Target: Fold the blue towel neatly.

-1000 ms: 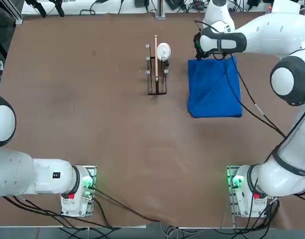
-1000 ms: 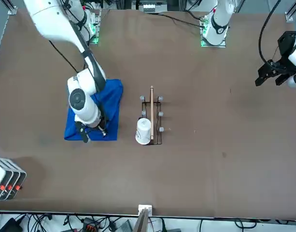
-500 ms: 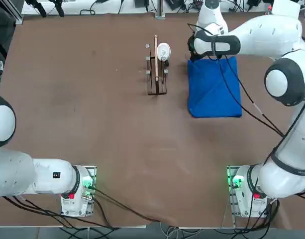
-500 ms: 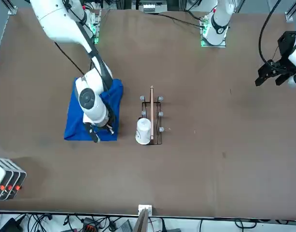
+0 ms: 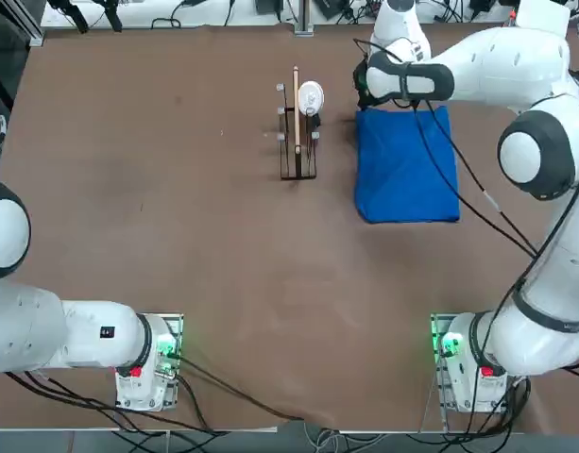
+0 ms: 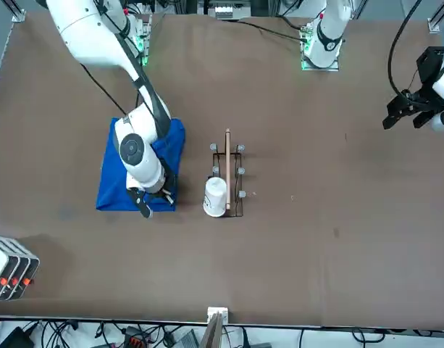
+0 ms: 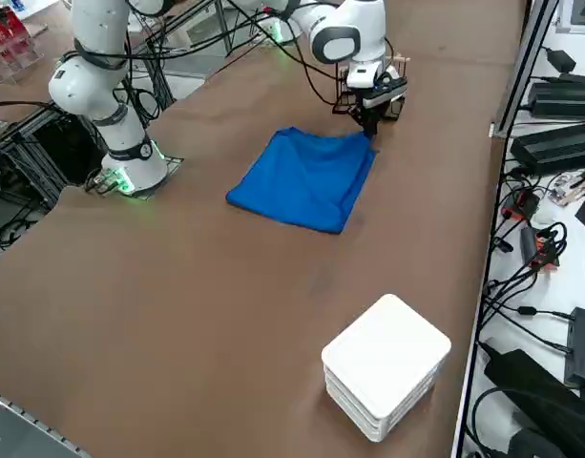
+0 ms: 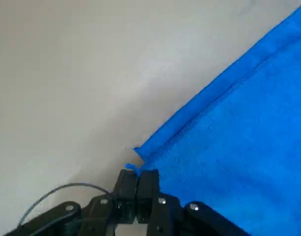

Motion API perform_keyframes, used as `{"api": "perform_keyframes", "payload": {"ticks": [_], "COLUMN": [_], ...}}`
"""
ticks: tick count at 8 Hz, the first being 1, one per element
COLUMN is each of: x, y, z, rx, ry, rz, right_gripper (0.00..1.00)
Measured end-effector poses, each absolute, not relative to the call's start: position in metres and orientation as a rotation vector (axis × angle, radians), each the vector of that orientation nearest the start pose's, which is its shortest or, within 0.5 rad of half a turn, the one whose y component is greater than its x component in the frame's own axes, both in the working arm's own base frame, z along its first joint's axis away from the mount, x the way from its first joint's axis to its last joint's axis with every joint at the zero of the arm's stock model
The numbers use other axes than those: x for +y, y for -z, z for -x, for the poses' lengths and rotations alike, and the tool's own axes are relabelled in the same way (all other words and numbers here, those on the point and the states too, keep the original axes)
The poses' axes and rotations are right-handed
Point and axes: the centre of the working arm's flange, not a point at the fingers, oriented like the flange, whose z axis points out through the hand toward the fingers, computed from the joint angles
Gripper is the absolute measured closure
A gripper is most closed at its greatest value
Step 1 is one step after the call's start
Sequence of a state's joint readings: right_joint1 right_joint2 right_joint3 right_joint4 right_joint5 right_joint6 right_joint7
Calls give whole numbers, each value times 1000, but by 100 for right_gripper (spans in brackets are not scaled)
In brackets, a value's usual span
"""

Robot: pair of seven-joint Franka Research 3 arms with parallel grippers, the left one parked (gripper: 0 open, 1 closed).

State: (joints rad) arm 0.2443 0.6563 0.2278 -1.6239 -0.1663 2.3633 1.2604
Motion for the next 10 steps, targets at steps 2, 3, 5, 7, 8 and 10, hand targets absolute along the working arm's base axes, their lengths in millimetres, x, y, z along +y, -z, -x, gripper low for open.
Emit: {"api": "perform_keyframes", "payload": {"ticks": [2,3,5,7,8,10], "x": [307,310,316,318,318,320], "y": [-256,-253,-249,-245,-244,-242], "z": [-639,-639,-636,-634,-634,-636], "rx": [1066,1040,1000,955,934,915], "ry": [95,94,87,83,81,83], "rz": [2848,2858,2876,2894,2903,2907], "right_gripper": [98,98,98,98,98,98]}}
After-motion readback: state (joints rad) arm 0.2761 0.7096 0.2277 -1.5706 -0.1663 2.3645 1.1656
